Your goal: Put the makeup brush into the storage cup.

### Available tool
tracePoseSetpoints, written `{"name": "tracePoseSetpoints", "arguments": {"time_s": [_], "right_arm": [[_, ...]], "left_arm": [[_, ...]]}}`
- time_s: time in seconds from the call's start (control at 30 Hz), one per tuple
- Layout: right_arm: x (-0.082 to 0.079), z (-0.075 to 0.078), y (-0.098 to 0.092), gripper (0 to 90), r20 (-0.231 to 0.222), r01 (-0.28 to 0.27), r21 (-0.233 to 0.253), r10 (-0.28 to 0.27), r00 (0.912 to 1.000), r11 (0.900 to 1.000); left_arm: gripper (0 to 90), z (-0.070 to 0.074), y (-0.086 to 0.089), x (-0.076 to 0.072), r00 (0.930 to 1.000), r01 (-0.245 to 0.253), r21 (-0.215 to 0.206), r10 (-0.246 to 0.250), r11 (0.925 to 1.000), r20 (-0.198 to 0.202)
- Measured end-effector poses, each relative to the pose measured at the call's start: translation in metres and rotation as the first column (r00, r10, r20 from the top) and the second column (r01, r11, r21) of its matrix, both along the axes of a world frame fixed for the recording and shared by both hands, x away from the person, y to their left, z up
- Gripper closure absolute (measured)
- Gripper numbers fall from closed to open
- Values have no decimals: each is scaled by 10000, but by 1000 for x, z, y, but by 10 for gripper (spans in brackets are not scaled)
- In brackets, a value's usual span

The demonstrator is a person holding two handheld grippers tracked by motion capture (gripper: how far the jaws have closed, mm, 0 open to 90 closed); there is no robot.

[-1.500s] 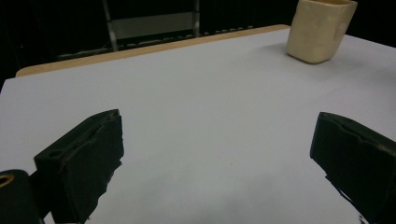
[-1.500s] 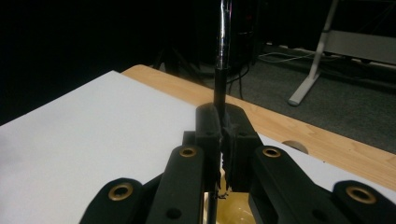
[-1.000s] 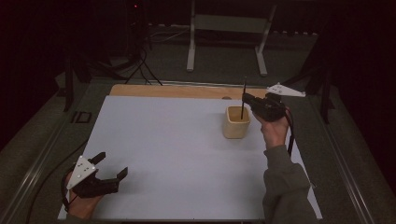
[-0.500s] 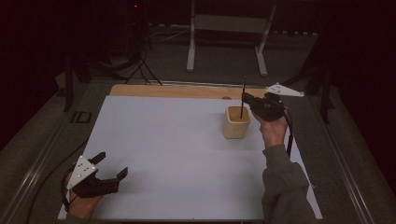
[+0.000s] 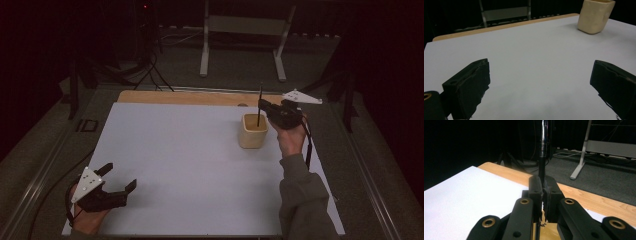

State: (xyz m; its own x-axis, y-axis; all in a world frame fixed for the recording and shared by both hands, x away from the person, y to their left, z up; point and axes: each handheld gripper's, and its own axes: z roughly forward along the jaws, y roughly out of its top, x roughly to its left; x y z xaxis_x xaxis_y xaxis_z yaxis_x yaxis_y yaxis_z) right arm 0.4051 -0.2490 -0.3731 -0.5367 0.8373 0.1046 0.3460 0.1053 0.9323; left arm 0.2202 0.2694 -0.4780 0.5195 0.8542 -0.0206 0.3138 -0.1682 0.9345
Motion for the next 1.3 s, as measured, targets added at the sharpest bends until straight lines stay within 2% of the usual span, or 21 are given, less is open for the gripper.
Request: {"name": "tracePoseSetpoints", "arguments": {"time_s": [0.6, 1.3], "right_arm": [[5, -11, 5, 856, -86, 121, -455, -125, 9999, 9989], [7, -18, 10, 856, -224, 109, -754, -127, 9997, 9971]], "left_arm": [[38, 0, 0, 0, 10000, 11, -21, -11, 10000, 17], [38, 0, 0, 0, 10000, 7, -8, -7, 10000, 20]]}}
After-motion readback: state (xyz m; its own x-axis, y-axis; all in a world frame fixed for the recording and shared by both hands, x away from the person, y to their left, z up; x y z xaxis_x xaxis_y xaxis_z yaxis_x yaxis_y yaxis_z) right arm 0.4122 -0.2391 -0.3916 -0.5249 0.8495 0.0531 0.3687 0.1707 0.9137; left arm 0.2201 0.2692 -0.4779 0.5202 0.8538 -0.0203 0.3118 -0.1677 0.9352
